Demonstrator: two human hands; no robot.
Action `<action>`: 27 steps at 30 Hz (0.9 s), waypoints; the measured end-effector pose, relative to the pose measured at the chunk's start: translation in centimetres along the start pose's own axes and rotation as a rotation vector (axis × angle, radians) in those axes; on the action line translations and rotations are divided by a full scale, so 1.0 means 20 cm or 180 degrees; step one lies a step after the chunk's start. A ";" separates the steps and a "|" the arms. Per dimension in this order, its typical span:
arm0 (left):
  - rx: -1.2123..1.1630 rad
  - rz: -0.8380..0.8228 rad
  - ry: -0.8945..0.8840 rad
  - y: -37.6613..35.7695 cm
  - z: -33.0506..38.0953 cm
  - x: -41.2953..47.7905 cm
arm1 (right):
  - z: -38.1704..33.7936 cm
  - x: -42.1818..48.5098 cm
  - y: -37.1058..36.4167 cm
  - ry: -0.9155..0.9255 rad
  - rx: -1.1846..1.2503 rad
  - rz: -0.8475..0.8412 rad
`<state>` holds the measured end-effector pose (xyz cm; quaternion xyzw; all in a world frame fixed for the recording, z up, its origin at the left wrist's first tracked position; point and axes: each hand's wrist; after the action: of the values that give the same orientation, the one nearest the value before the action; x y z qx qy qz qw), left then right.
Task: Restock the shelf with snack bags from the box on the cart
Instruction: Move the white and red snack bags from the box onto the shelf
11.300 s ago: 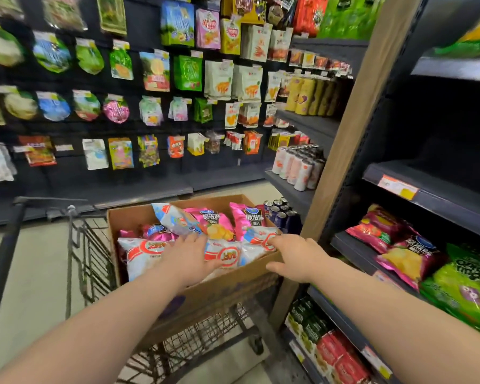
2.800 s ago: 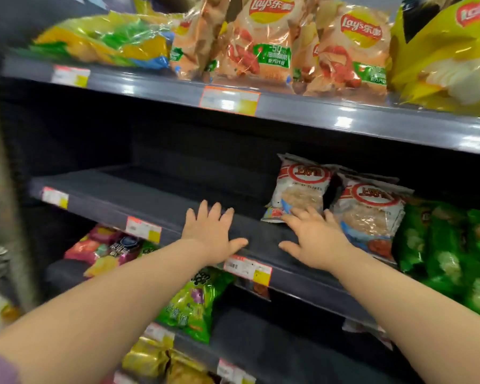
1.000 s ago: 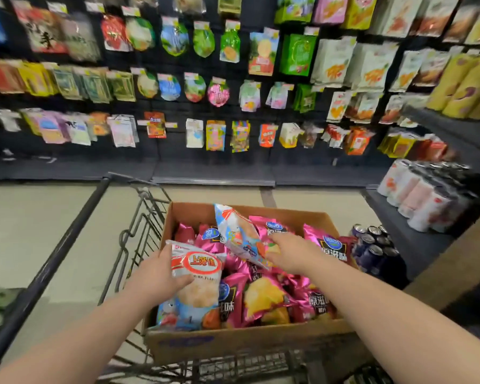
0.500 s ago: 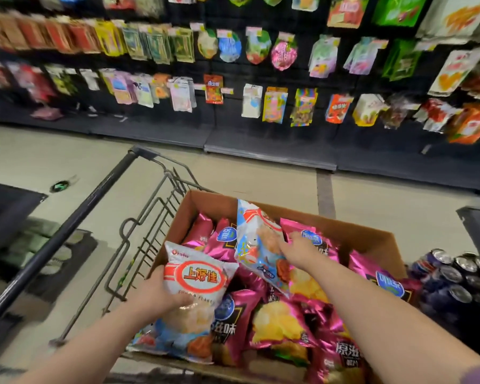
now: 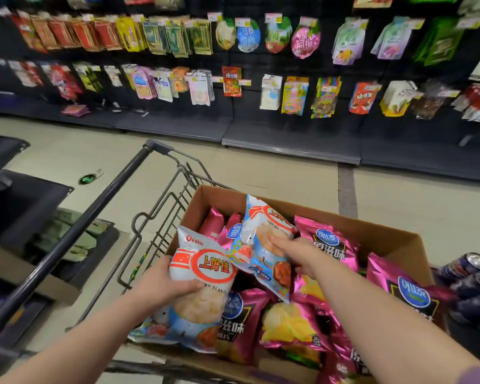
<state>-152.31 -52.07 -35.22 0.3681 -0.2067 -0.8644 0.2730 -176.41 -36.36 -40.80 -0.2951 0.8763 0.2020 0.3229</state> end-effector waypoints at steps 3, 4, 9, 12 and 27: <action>-0.0075 0.0103 -0.0196 0.02 0.00 -0.02 | -0.01 -0.07 -0.04 0.0016 0.0380 -0.0286; -0.0097 0.0140 -0.0228 0.03 0.00 -0.02 | 0.00 -0.09 -0.07 -0.0061 0.0502 -0.0343; -0.0152 -0.0020 -0.0271 0.11 -0.10 -0.01 | 0.22 0.13 -0.15 0.0127 0.1121 -0.0087; -0.0099 -0.0053 -0.0392 0.17 -0.12 0.01 | 0.15 -0.12 -0.21 0.0320 0.1613 -0.0076; -0.0361 -0.0858 -0.1439 0.26 0.09 -0.09 | 0.05 -1.10 -0.09 0.1868 0.1473 0.2050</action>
<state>-150.97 -54.75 -30.23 0.1741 -0.1628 -0.9634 0.1225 -161.11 -28.58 -26.73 0.0258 0.9988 -0.0001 0.0406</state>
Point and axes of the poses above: each hand's wrist, its own x-axis towards the middle knuckle, its own y-axis out of the back of the hand, z = x × y, and after that the axes turned 6 degrees about x, right-handed
